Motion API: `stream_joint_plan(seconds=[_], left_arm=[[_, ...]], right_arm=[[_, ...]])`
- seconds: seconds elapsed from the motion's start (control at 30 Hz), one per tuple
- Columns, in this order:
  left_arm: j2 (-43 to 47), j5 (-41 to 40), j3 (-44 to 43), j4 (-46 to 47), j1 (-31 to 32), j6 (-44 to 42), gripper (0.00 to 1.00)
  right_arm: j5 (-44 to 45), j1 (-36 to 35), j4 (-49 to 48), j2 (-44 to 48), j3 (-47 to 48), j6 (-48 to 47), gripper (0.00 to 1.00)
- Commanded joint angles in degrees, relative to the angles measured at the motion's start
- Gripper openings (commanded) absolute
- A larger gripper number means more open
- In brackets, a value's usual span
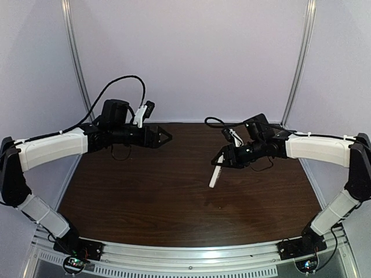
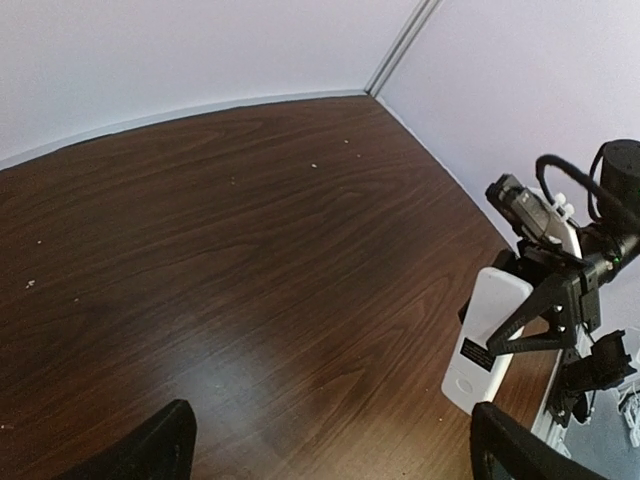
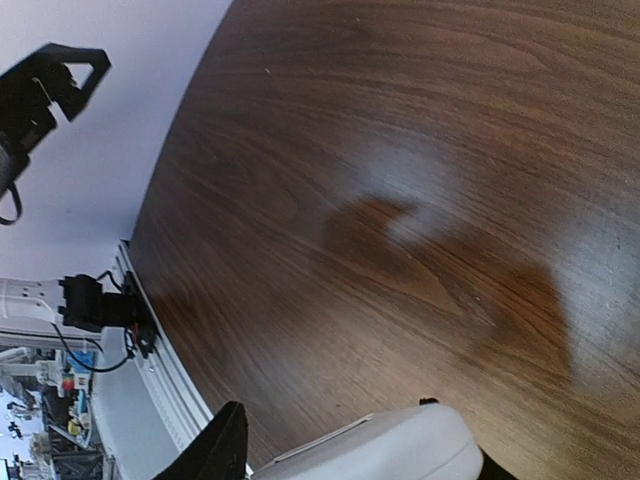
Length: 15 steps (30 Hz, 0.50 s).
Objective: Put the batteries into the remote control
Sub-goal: Place the remote control at the center of the board.
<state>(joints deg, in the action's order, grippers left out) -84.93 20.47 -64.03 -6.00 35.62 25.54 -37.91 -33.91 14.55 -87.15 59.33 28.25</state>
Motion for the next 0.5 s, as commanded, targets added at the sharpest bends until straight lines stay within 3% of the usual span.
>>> stream_joint_plan(seconds=[0.0,0.47], left_arm=[[3.0,-1.8,2.5,2.5,-2.4,1.8,0.97],[5.8,-2.6,7.5,3.1,-5.7,1.2,0.97]], right_arm=[[9.8,-2.8,17.8,-3.7,6.3,-10.1,0.13],[34.3,-11.6,35.0,-17.9,21.9,-17.9,0.13]])
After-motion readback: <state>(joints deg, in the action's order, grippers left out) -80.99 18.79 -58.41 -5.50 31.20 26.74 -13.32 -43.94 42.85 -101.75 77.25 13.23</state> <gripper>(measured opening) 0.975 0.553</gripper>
